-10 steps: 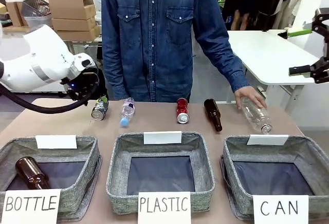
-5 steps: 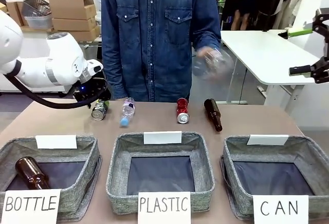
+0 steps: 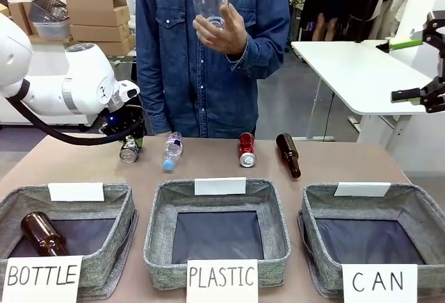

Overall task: Sort the can waste into the basket.
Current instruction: Pick up the can waste from the table and place it in the right Fabric basket.

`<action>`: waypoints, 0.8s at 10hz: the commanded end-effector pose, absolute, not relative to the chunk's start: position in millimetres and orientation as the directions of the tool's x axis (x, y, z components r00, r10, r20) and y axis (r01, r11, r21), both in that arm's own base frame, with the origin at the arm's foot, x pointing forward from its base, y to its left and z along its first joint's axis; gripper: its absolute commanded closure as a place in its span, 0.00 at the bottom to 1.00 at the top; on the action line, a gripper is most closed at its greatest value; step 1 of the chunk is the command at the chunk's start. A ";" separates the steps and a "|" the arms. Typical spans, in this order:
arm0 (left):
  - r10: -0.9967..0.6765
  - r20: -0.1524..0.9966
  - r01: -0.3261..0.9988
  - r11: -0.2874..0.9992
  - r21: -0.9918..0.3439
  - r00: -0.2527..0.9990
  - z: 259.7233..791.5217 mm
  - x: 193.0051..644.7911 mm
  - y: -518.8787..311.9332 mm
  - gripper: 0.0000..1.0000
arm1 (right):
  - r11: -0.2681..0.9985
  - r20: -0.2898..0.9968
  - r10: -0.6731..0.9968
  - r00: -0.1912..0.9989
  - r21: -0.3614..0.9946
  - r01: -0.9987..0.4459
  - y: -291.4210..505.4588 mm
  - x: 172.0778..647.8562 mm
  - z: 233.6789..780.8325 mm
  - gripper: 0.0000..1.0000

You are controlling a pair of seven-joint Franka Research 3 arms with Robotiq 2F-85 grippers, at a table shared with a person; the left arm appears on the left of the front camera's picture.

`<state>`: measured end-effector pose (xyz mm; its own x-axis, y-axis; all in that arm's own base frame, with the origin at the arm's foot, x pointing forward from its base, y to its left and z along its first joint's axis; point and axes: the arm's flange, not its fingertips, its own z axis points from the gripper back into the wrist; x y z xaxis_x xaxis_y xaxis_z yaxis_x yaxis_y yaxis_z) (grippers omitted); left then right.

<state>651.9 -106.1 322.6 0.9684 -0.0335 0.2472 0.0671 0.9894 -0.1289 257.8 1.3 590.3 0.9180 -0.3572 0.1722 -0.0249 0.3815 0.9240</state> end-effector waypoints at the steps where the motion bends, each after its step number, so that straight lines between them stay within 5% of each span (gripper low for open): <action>1: -0.009 0.248 0.035 0.994 -0.100 0.969 328.9 652.8 -104.2 1.00 | 0.366 0.188 -0.352 0.917 0.929 -0.050 3.8 261.9 592.5 0.00; 3: 0.000 0.279 0.015 0.999 -0.052 0.960 351.2 641.7 -76.1 1.00 | 0.366 0.188 -0.352 0.917 0.929 -0.050 3.8 261.9 592.5 0.00; 5: -0.051 0.275 0.096 0.984 -0.151 0.960 403.5 610.7 -12.6 1.00 | 0.366 0.188 -0.352 0.917 0.929 -0.050 3.8 261.9 592.5 0.00; 8: -0.168 0.377 0.243 0.957 -0.161 0.911 462.1 502.4 42.5 1.00 | 0.366 0.188 -0.352 0.917 0.929 -0.050 3.8 261.9 592.5 0.00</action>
